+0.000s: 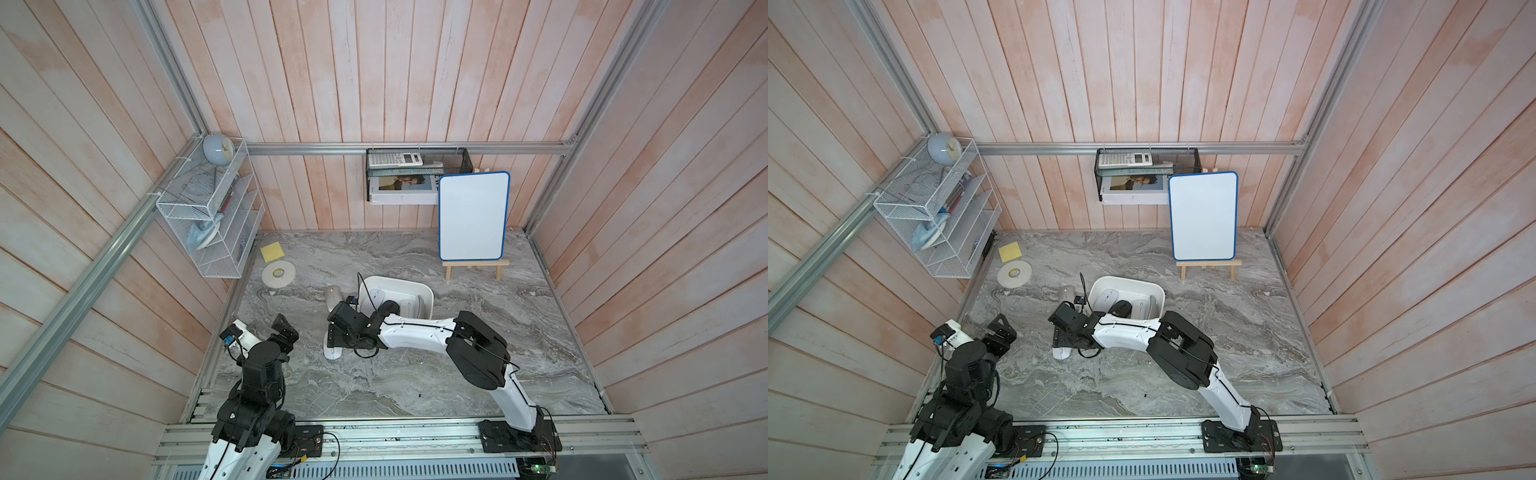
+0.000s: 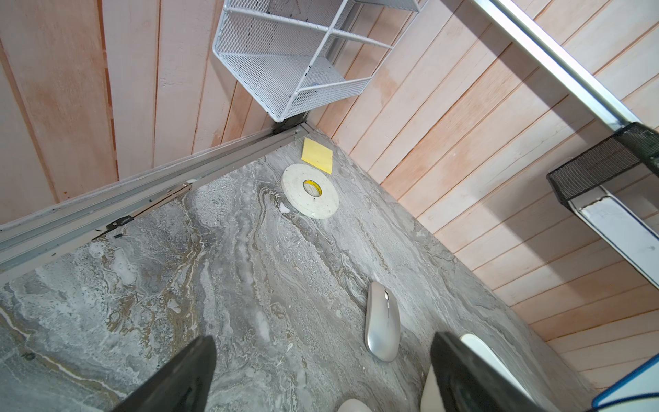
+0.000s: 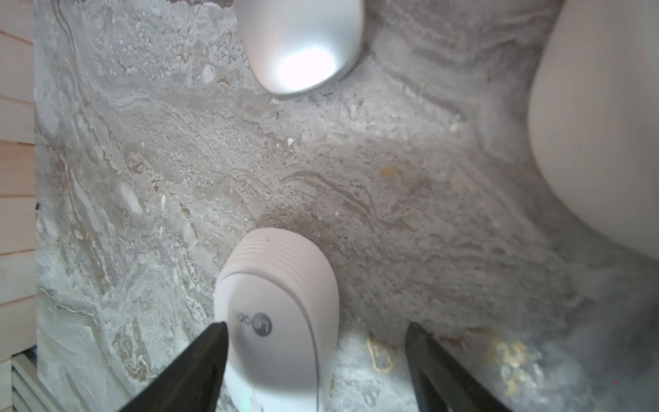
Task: Take out the mouse from the storage box
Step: Place the mouse at the center of the board, then pick up the mouse from the storage box.
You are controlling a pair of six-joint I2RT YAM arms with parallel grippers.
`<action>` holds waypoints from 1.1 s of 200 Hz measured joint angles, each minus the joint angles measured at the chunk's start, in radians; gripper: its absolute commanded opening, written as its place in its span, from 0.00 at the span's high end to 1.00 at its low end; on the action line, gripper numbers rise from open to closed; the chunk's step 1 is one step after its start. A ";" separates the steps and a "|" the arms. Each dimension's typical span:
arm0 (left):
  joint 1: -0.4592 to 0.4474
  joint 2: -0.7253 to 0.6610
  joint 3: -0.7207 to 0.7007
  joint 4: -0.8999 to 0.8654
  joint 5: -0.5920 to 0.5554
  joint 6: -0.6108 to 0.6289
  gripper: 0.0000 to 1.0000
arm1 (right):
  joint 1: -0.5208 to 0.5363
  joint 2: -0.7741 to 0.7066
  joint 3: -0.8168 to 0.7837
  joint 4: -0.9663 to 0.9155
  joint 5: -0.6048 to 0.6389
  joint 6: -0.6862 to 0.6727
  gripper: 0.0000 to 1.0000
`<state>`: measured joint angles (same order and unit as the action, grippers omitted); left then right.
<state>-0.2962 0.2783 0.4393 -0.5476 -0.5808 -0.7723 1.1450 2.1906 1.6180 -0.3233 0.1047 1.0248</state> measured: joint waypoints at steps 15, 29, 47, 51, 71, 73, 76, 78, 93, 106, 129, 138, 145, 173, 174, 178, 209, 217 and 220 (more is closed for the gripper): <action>0.000 0.000 0.000 0.000 0.000 0.000 0.00 | 0.002 -0.013 -0.002 -0.014 0.016 0.000 0.11; 0.000 0.000 0.000 0.000 0.000 0.000 0.00 | 0.005 -0.025 -0.002 -0.029 0.034 0.000 0.08; 0.000 0.000 0.000 0.000 0.000 0.000 0.00 | 0.010 -0.038 -0.002 -0.052 0.056 0.000 0.03; 0.000 0.000 0.000 0.000 0.000 0.000 0.00 | 0.011 -0.041 -0.002 -0.058 0.060 0.004 0.03; 0.000 0.000 0.000 0.000 -0.001 0.000 0.00 | 0.014 -0.053 -0.004 -0.093 0.084 0.000 0.03; 0.000 0.000 0.000 0.000 -0.001 0.000 0.00 | 0.015 -0.055 -0.004 -0.098 0.085 0.000 0.02; 0.000 0.000 0.000 0.000 -0.001 0.000 0.00 | 0.016 -0.058 -0.005 -0.105 0.090 0.000 0.03; 0.000 0.000 0.000 0.000 -0.001 0.000 0.00 | 0.016 -0.059 -0.005 -0.108 0.093 -0.001 0.03; 0.000 0.000 0.000 0.000 -0.001 0.000 0.00 | 0.018 -0.076 -0.015 -0.132 0.111 -0.005 0.03; 0.000 0.000 0.000 0.000 -0.001 0.000 0.00 | 0.018 -0.095 -0.025 -0.152 0.124 -0.008 0.02; 0.000 0.000 0.000 0.000 -0.001 0.001 0.00 | 0.019 -0.126 -0.050 -0.165 0.142 -0.008 0.03; 0.000 0.000 0.000 0.000 -0.001 0.001 0.00 | 0.019 -0.135 -0.061 -0.169 0.147 -0.008 0.03; 0.000 0.000 0.000 0.000 -0.001 0.001 0.00 | 0.019 -0.140 -0.069 -0.172 0.150 -0.008 0.02; 0.000 0.001 0.001 0.000 0.000 0.001 0.00 | 0.019 -0.141 -0.083 -0.177 0.160 -0.008 0.02; 0.000 0.001 0.001 0.000 0.000 0.001 0.00 | 0.019 -0.141 -0.083 -0.178 0.160 -0.008 0.02; 0.000 0.003 0.002 0.000 0.000 0.001 0.00 | 0.019 -0.141 -0.083 -0.179 0.160 -0.008 0.03; 0.000 0.029 0.007 0.002 0.005 0.002 0.00 | 0.020 -0.142 -0.083 -0.179 0.160 -0.016 0.02; 0.000 0.041 0.008 0.003 0.011 0.005 0.00 | 0.021 -0.145 -0.084 -0.180 0.161 -0.025 0.02; 0.000 0.044 0.008 0.005 0.015 0.005 0.00 | 0.021 -0.146 -0.084 -0.182 0.161 -0.029 0.02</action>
<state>-0.2962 0.3225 0.4473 -0.5430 -0.5655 -0.7673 1.1660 2.0445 1.5337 -0.5049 0.2657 0.9962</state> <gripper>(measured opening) 0.997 0.976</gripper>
